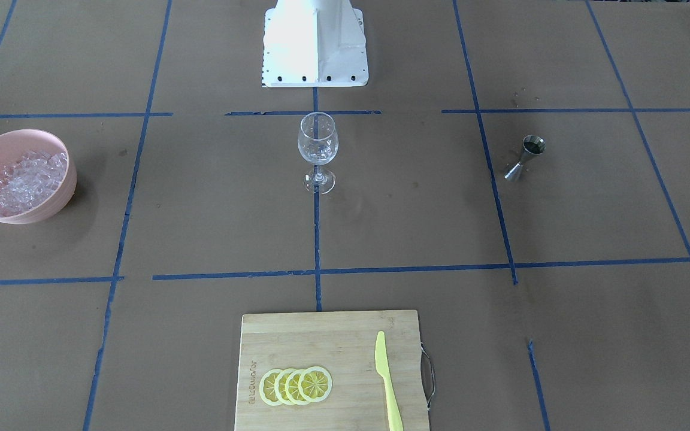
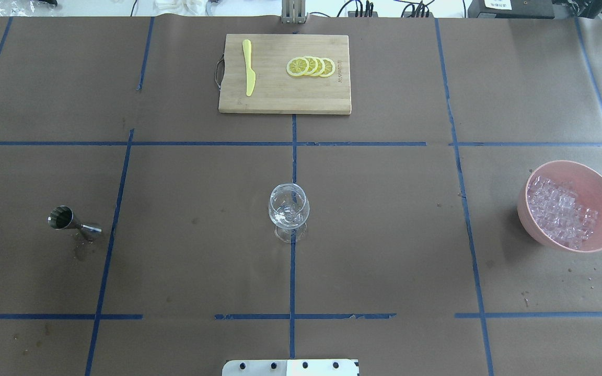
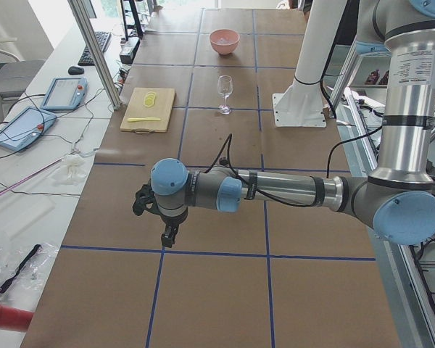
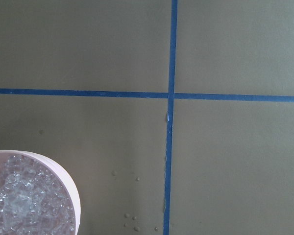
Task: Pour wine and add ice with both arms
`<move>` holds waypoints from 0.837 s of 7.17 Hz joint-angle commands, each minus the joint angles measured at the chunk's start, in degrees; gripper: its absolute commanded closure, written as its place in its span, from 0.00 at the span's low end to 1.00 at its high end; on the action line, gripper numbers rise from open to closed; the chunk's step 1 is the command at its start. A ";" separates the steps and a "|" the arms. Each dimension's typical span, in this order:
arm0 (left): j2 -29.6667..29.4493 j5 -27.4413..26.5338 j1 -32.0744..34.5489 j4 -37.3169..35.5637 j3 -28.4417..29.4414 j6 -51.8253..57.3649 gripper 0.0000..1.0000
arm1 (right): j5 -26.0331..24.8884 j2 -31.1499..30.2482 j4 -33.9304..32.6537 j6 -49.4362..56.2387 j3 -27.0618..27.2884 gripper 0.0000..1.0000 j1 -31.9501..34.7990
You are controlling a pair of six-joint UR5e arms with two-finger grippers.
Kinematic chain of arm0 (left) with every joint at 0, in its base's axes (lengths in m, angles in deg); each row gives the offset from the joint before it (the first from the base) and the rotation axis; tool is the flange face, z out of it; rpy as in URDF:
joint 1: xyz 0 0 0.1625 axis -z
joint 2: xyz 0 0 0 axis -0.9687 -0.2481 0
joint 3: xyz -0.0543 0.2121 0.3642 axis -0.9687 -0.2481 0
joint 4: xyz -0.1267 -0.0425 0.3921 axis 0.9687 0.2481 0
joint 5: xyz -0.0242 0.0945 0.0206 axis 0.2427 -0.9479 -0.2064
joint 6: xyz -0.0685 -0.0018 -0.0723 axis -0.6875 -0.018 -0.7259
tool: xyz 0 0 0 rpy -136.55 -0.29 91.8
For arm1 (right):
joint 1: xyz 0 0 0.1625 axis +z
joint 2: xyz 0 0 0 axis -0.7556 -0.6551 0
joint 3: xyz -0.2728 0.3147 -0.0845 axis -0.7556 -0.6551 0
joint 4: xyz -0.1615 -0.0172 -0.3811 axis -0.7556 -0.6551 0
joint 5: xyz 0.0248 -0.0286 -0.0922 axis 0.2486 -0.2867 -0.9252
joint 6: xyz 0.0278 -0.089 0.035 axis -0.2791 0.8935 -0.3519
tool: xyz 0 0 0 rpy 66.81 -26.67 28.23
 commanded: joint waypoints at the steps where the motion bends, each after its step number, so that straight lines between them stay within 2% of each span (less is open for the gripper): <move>1: 0.06 0.03 0.02 -0.25 -0.56 -0.10 0.00 | 0.22 -0.03 0.00 0.00 0.09 0.00 0.02; 3: -0.12 0.12 0.02 -0.25 -2.65 -0.36 0.00 | 0.66 0.05 0.09 0.00 2.01 0.00 -0.06; 5: -0.30 -0.06 -1.55 -0.42 -10.19 -10.76 0.00 | 0.39 0.14 0.09 0.09 2.02 0.00 -0.07; 6: -0.12 -0.06 -4.87 -0.51 -15.19 -16.74 0.00 | 0.39 0.23 0.17 -0.09 1.94 0.00 -0.07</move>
